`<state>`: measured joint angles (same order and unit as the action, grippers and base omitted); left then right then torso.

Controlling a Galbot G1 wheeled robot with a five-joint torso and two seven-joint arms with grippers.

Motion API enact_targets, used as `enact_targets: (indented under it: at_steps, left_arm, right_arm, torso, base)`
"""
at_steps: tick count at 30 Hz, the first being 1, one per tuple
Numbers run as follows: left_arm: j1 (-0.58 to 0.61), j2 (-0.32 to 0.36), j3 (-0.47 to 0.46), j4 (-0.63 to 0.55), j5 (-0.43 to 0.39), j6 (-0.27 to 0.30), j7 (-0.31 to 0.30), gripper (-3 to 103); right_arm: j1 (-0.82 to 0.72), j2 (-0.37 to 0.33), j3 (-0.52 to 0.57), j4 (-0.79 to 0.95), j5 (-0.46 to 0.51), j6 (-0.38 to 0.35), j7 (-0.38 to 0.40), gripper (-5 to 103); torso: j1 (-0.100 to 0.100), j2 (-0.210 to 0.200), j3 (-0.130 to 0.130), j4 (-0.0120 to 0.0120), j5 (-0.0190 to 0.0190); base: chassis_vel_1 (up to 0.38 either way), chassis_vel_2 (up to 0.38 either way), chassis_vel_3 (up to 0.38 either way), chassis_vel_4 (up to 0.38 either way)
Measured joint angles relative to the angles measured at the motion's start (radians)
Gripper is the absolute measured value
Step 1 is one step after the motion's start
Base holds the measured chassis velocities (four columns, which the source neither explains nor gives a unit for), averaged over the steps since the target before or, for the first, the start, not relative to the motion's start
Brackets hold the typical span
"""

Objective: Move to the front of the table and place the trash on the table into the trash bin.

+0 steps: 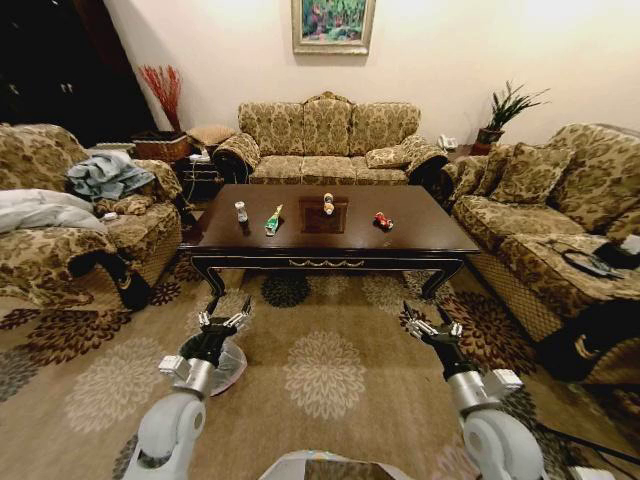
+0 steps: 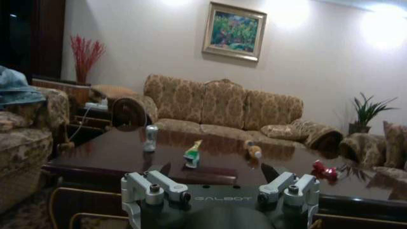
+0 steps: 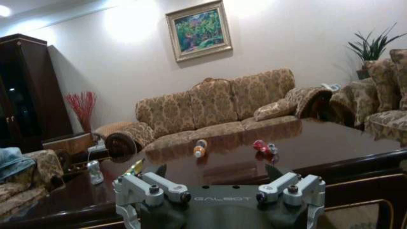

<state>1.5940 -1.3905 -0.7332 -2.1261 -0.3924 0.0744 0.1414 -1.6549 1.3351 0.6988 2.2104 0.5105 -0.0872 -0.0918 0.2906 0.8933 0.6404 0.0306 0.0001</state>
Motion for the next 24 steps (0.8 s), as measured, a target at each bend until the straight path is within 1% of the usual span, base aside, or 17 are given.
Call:
enact_targets:
  at_steps: [5, 8, 10, 12, 13, 15, 16, 18, 19, 21, 23, 24]
  left_arm:
    - [-0.006, 0.005, 0.000, 0.014, 0.000, 0.007, -0.004, 97]
    - [-0.011, 0.006, 0.001, 0.025, 0.000, 0.010, -0.004, 97]
    - [-0.019, 0.009, 0.001, 0.046, 0.001, 0.011, -0.005, 97]
    - [-0.034, 0.018, 0.000, 0.087, 0.007, 0.015, -0.012, 97]
    - [-0.034, 0.018, 0.000, 0.087, 0.007, 0.015, -0.012, 97]
    - [-0.050, 0.027, 0.000, 0.133, 0.026, 0.018, -0.017, 97]
    - [-0.050, 0.027, 0.000, 0.133, 0.026, 0.018, -0.017, 97]
    - [-0.064, 0.038, 0.000, 0.188, 0.060, 0.008, -0.016, 97]
    - [-0.064, 0.038, 0.000, 0.188, 0.060, 0.008, -0.016, 97]
    - [-0.085, 0.049, 0.001, 0.254, 0.092, 0.001, -0.015, 97]
    - [-0.124, 0.064, 0.007, 0.354, 0.123, 0.012, -0.019, 97]
    - [-0.124, 0.064, 0.007, 0.354, 0.123, 0.012, -0.019, 97]
  right_arm:
    - [-0.005, 0.005, 0.000, -0.005, 0.000, 0.005, -0.002, 100]
    - [-0.008, 0.006, -0.001, -0.008, 0.000, 0.007, -0.005, 100]
    - [-0.007, 0.006, -0.001, -0.012, 0.000, 0.010, -0.005, 100]
    - [-0.003, 0.002, -0.005, -0.019, 0.021, 0.038, -0.008, 100]
    - [-0.003, 0.002, -0.005, -0.019, 0.021, 0.038, -0.008, 100]
    - [-0.002, 0.001, -0.006, -0.022, 0.039, 0.054, -0.015, 100]
    - [-0.002, 0.001, -0.006, -0.022, 0.039, 0.054, -0.015, 100]
    - [-0.003, -0.001, -0.001, -0.031, 0.036, 0.057, -0.022, 100]
    - [-0.003, -0.001, -0.001, -0.031, 0.036, 0.057, -0.022, 100]
    - [-0.003, -0.002, 0.002, -0.039, 0.031, 0.060, -0.022, 100]
    - [-0.004, -0.002, 0.004, -0.048, 0.021, 0.072, -0.023, 100]
    - [-0.004, -0.002, 0.004, -0.048, 0.021, 0.072, -0.023, 100]
  torso:
    - [0.000, 0.000, 0.000, 0.0000, -0.0001]
    - [0.000, 0.000, 0.000, 0.0001, -0.0004]
    - [0.000, 0.000, 0.000, 0.0000, 0.0001]
    - [0.000, 0.000, 0.000, 0.0001, -0.0002]
    - [0.000, 0.000, 0.000, 0.0001, -0.0002]
    - [0.000, 0.000, 0.000, 0.0002, -0.0008]
    - [0.000, 0.000, 0.000, 0.0002, -0.0008]
    - [0.000, 0.000, 0.000, 0.0003, -0.0010]
    - [0.000, 0.000, 0.000, 0.0003, -0.0010]
    - [0.000, 0.000, 0.000, 0.0003, -0.0006]
    - [0.000, 0.000, 0.000, 0.0001, 0.0001]
    - [0.000, 0.000, 0.000, 0.0001, 0.0001]
  base:
    - [0.168, 0.183, -0.184, -0.177]
    - [0.258, 0.237, -0.233, -0.233]
    - [0.277, 0.298, -0.268, -0.279]
    - [0.274, 0.292, -0.265, -0.270]
    - [0.267, 0.292, -0.251, -0.252]
    - [0.254, 0.219, -0.235, -0.245]
    - [0.254, 0.193, -0.220, -0.238]
    - [0.133, 0.163, -0.122, -0.139]
    - [0.106, 0.133, -0.122, -0.112]
    - [0.011, 0.023, -0.013, -0.056]
    - [-0.015, -0.038, 0.010, 0.014]
    - [-0.030, -0.076, 0.021, 0.029]
